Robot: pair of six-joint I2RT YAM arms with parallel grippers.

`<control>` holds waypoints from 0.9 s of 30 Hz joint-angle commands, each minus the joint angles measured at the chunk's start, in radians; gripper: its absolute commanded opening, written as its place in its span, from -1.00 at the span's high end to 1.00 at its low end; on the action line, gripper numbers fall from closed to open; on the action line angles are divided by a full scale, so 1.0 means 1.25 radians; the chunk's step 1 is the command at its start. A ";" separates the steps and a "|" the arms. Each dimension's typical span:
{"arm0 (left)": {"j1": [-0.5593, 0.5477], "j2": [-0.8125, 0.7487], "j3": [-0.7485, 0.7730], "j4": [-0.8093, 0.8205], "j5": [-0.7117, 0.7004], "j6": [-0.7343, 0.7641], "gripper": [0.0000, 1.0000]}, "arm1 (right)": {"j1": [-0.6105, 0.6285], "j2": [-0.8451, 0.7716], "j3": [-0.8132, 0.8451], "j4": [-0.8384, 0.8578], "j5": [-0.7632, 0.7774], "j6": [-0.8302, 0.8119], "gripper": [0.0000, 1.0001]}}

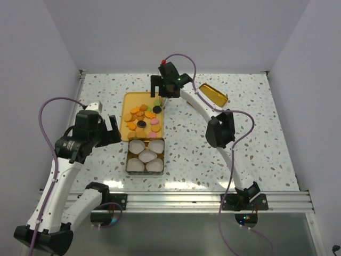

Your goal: Pack the cookies

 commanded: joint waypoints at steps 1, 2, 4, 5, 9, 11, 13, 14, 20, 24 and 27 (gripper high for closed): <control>-0.005 0.001 0.035 -0.012 0.028 -0.003 -1.00 | 0.012 0.012 0.070 -0.020 0.064 0.012 -0.97; -0.005 0.001 0.035 -0.016 0.028 -0.003 -1.00 | 0.015 0.020 0.075 -0.021 0.078 0.022 -0.97; -0.005 0.004 0.030 -0.018 0.030 0.008 -1.00 | 0.018 0.040 0.072 -0.011 0.090 0.033 -0.97; -0.005 0.006 0.030 -0.021 0.030 0.011 -1.00 | 0.019 0.049 0.073 -0.004 0.095 0.039 -0.97; -0.015 0.026 0.032 -0.024 0.028 0.020 -1.00 | 0.028 0.082 0.089 -0.001 0.139 0.044 -0.97; -0.022 0.034 0.033 -0.021 0.031 0.026 -1.00 | 0.028 0.092 0.089 0.006 0.171 0.042 -0.97; -0.034 0.038 0.035 -0.022 0.021 0.029 -1.00 | 0.029 0.103 0.095 0.016 0.194 0.042 -0.97; -0.038 0.042 0.035 -0.023 0.016 0.030 -1.00 | 0.028 0.109 0.096 0.020 0.208 0.039 -0.97; -0.066 0.054 0.041 -0.024 -0.016 0.036 -1.00 | 0.028 0.151 0.112 0.054 0.228 0.034 -0.97; -0.086 0.061 0.047 -0.029 -0.047 0.036 -1.00 | 0.026 0.182 0.129 0.076 0.242 0.041 -0.97; -0.098 0.064 0.048 -0.030 -0.073 0.034 -1.00 | 0.026 0.203 0.138 0.096 0.257 0.045 -0.93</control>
